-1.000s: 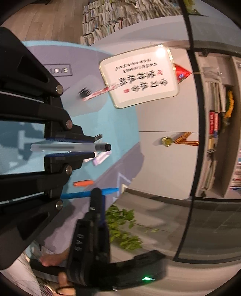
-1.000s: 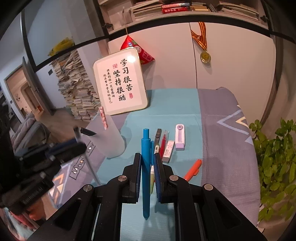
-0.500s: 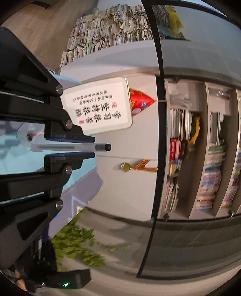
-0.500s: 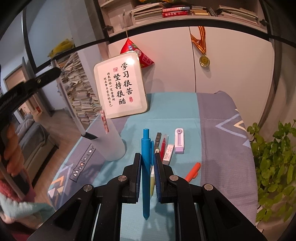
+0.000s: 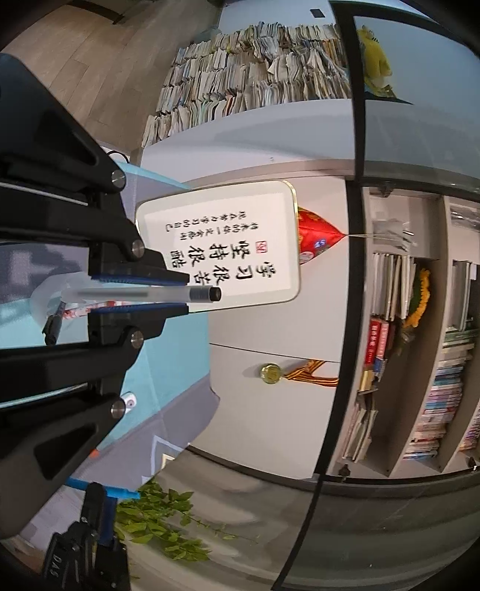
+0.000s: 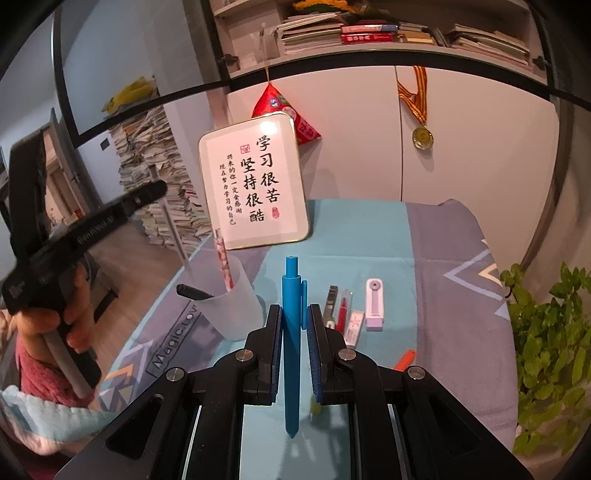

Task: Organize stationery
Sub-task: 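Lower the clear gel pen into the frosted cup and open the left gripper, then carry the blue pen into the frosted cup and open the right gripper, then grasp the pale green pen with the left gripper while the right approaches the red gel pen, then grasp and lift the red gel pen with the right gripper while the left lifts the green pen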

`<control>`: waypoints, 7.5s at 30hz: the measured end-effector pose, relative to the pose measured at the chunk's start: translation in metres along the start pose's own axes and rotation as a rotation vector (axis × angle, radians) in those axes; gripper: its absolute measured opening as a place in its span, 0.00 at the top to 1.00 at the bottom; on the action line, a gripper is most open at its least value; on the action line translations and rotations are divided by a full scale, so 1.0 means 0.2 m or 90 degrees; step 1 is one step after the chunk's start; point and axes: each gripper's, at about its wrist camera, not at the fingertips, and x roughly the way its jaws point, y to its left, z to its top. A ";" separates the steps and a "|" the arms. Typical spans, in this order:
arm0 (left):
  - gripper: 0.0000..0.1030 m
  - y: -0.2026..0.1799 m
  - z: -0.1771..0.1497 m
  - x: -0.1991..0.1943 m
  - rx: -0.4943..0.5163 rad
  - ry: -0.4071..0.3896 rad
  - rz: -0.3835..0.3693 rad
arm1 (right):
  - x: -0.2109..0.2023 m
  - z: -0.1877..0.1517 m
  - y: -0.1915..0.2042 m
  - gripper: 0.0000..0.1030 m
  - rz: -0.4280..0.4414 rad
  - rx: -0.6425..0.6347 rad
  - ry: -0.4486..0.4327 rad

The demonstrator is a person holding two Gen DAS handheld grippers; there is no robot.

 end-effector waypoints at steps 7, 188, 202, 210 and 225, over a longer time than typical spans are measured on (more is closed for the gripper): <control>0.93 0.03 -0.08 0.08 -0.015 0.047 -0.014 | 0.03 0.03 0.02 0.86 0.000 0.000 0.002; 0.91 -0.36 -0.81 0.07 0.095 0.330 -0.158 | 0.58 -0.27 -0.15 0.73 -0.052 0.018 0.244; 0.71 -0.47 -0.76 0.24 0.108 0.323 -0.166 | 0.29 -0.44 -0.18 0.89 -0.008 -0.041 0.293; 0.72 -0.45 -0.74 0.32 0.100 0.333 -0.141 | 0.19 -0.43 -0.24 0.87 -0.022 -0.020 0.246; 0.88 -0.38 -0.78 0.22 0.084 0.332 -0.173 | 0.50 -0.24 -0.08 0.55 -0.046 -0.104 0.238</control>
